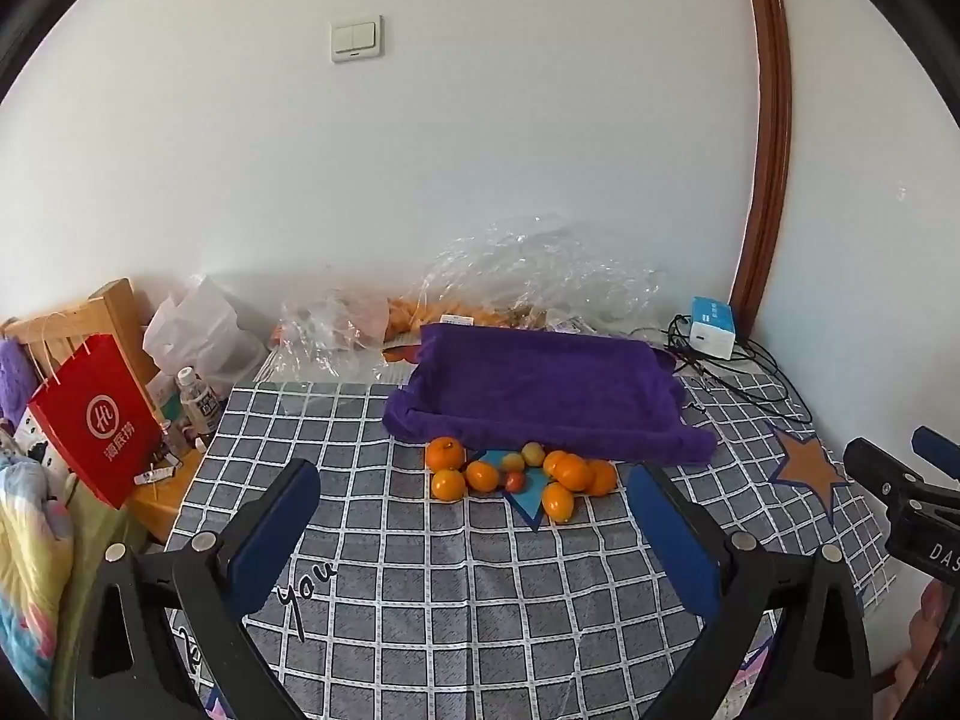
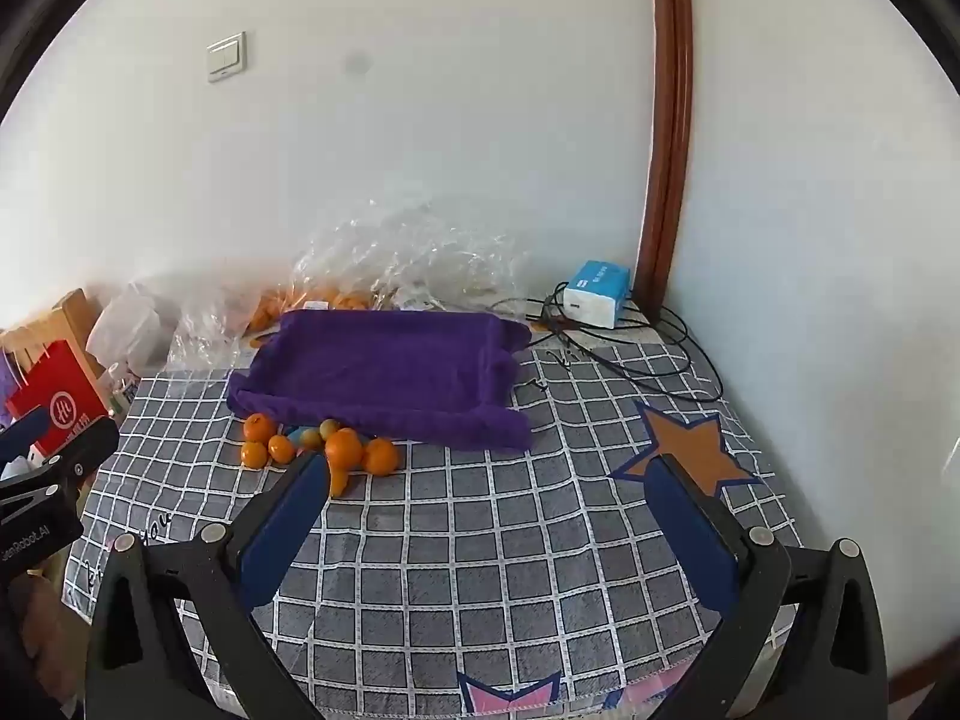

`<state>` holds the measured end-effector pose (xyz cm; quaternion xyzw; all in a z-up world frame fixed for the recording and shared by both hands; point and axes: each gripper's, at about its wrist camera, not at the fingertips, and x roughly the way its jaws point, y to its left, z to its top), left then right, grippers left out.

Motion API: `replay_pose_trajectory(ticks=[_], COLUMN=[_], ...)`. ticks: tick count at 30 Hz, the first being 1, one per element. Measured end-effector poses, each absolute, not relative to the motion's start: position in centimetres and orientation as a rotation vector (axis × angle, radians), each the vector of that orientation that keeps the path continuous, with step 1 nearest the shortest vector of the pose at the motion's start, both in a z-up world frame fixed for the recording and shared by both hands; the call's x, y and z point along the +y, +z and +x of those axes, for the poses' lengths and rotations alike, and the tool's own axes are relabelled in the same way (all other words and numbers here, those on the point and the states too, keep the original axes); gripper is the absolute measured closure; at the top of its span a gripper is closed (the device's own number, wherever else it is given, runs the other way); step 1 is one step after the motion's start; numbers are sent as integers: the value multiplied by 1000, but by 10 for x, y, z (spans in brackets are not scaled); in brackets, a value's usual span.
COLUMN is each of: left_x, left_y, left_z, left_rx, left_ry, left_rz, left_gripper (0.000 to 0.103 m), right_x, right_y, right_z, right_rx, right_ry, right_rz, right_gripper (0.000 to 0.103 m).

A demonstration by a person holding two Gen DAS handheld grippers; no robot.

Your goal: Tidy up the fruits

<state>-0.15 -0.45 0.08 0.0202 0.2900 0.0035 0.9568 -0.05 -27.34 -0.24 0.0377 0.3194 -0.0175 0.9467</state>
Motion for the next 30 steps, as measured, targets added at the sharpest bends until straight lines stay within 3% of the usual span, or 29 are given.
replay_pose_trajectory(ticks=[30], left_x=[2], left_y=[-2], left_z=[-6], left_rx=[586], left_ry=[2], left_rz=[4], left_gripper=[0], right_x=[-264], right_y=[-1], right_z=[-4], right_rx=[675], right_ry=[-33], right_rz=[19], right_gripper=[0])
